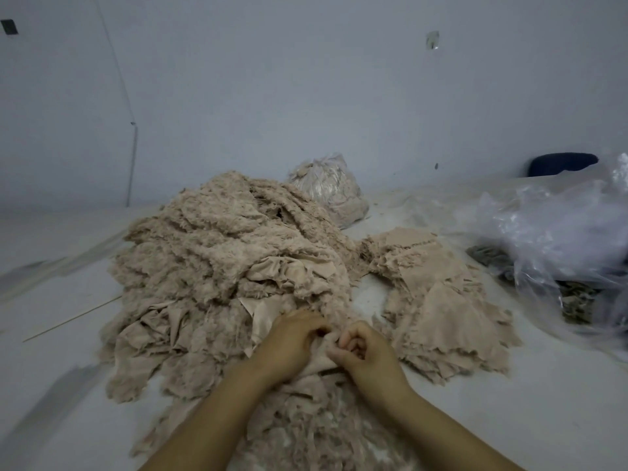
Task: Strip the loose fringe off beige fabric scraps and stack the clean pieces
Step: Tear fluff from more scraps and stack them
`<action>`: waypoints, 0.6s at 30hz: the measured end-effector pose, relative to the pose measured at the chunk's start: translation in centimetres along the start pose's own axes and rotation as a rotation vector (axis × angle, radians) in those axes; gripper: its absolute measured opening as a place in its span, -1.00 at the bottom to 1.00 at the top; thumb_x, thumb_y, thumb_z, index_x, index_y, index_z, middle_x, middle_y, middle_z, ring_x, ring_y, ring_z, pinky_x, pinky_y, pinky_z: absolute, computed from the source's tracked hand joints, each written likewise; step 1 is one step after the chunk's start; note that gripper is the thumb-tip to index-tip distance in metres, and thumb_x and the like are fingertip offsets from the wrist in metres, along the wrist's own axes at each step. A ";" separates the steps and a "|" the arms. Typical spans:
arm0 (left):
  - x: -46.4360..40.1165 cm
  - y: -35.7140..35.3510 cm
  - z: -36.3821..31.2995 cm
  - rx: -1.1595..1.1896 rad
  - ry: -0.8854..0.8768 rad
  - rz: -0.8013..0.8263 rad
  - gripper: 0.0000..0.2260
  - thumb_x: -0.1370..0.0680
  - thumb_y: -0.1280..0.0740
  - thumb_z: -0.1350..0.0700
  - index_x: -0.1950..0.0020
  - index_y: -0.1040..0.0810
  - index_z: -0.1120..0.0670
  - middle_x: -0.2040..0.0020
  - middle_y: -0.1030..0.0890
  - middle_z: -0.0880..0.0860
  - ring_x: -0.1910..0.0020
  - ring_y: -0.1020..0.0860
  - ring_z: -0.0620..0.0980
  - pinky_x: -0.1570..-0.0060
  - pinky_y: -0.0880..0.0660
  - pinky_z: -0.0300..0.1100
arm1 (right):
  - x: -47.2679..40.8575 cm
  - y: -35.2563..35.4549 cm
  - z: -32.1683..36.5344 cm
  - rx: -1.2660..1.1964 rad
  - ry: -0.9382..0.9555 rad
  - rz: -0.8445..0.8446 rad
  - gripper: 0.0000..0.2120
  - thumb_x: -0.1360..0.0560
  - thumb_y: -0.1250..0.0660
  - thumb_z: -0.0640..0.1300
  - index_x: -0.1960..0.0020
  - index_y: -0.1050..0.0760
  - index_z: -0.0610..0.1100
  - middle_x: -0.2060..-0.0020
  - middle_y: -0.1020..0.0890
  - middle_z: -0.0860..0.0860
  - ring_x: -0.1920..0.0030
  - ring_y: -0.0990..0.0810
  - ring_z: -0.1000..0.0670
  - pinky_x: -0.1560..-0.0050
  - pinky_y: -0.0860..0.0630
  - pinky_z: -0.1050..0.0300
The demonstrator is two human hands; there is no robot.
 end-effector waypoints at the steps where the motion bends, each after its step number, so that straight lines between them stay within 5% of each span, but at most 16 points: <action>1: 0.0 -0.3 0.6 -0.043 0.010 0.034 -0.76 -0.56 -0.20 0.26 -0.11 -0.62 0.10 -0.05 -0.61 0.05 -0.09 -0.49 0.05 -0.11 -0.35 -0.16 | 0.0 0.5 0.8 -0.001 0.056 -0.031 -0.77 -0.42 -0.44 -0.29 0.25 -0.43 -0.08 0.38 -0.49 0.09 0.38 -0.43 0.19 0.30 -0.41 0.32; 5: 0.3 0.6 4.1 0.059 0.245 0.007 -0.76 -0.60 -0.16 0.27 -0.11 -0.60 0.16 -0.07 -0.59 0.05 -0.08 -0.51 0.02 -0.06 -0.40 -0.20 | -0.2 3.3 2.2 -0.060 0.158 -0.095 -0.81 -0.46 -0.41 -0.28 0.20 -0.44 -0.08 0.40 -0.47 0.13 0.36 -0.43 0.19 0.30 -0.39 0.35; 8: -0.2 2.6 1.3 0.235 0.163 -0.193 -0.82 -0.60 -0.23 0.16 -0.11 -0.59 0.03 -0.02 -0.55 -0.12 -0.01 -0.47 -0.22 -0.03 -0.37 -0.38 | -0.4 3.2 2.1 -0.041 0.168 -0.006 -0.90 -0.52 -0.34 -0.25 0.10 -0.47 -0.09 0.35 -0.46 0.09 0.34 -0.43 0.21 0.26 -0.38 0.36; 10: -0.7 0.7 -1.7 0.473 0.097 0.027 -0.82 -0.60 -0.23 0.04 -0.16 -0.55 -0.02 -0.06 -0.57 -0.12 -0.03 -0.50 -0.28 -0.05 -0.39 -0.41 | -0.4 2.8 2.3 -0.021 0.192 0.027 -0.91 -0.54 -0.31 -0.24 0.06 -0.47 -0.07 0.40 -0.47 0.15 0.37 -0.42 0.23 0.29 -0.37 0.38; 12: -0.5 -0.8 -3.4 0.534 0.072 0.218 -0.81 -0.62 -0.20 0.05 0.01 -0.56 0.11 0.09 -0.57 -0.03 0.12 -0.50 -0.20 0.04 -0.42 -0.28 | -0.4 2.9 2.2 -0.073 0.189 0.009 -0.90 -0.55 -0.29 -0.26 0.09 -0.46 -0.09 0.48 -0.44 0.17 0.43 -0.39 0.21 0.36 -0.36 0.37; 14: -0.5 -0.4 -2.8 0.505 0.088 0.202 -0.78 -0.63 -0.19 0.13 0.21 -0.45 0.12 0.27 -0.45 -0.01 0.27 -0.39 -0.16 0.20 -0.34 -0.24 | -0.4 3.4 1.7 -0.130 0.159 -0.025 -0.88 -0.55 -0.29 -0.27 0.13 -0.43 -0.13 0.53 -0.41 0.15 0.47 -0.37 0.18 0.40 -0.39 0.32; 18: -0.6 0.8 -1.2 0.459 0.157 0.056 -0.74 -0.64 -0.16 0.13 0.27 -0.35 0.01 0.33 -0.37 -0.08 0.32 -0.33 -0.16 0.25 -0.27 -0.23 | 0.0 2.5 0.3 -0.069 0.064 0.047 -0.95 -0.56 -0.31 -0.18 0.07 -0.46 -0.07 0.52 -0.48 0.14 0.43 -0.47 0.12 0.36 -0.45 0.27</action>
Point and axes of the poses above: each hand's wrist, its own x-axis away from the middle knuckle, its own y-axis out of the back of the hand, z = x × y, the point moved 9 cm from there along -x, towards the middle knuckle
